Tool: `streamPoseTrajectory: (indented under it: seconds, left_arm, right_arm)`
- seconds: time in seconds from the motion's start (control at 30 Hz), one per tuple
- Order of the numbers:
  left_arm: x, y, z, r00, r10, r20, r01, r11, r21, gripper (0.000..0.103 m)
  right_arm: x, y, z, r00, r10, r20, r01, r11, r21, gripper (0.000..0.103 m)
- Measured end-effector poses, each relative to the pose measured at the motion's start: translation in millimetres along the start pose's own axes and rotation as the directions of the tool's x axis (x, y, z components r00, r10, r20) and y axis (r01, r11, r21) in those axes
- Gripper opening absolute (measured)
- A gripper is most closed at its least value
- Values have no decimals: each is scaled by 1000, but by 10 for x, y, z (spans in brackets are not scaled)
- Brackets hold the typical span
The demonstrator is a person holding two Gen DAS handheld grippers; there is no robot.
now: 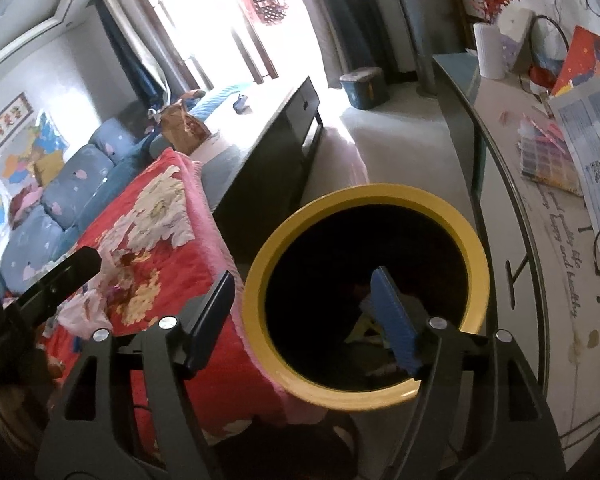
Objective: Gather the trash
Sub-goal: 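Move both tools back over the remaining trash on the bed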
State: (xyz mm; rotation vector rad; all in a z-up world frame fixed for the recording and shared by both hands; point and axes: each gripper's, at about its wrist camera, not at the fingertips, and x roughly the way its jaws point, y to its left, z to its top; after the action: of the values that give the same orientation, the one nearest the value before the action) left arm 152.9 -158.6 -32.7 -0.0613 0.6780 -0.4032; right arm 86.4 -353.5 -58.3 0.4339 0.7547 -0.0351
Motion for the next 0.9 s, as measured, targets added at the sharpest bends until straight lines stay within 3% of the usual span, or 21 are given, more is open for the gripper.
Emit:
streamPoseTrajectory:
  seconds: [0.9]
  left_arm:
    - [-414,611,-77,993,92,69,-84,990,-111,95]
  right_arm:
    - [-88,760,-89,998,59,11,-55,980,-190,71]
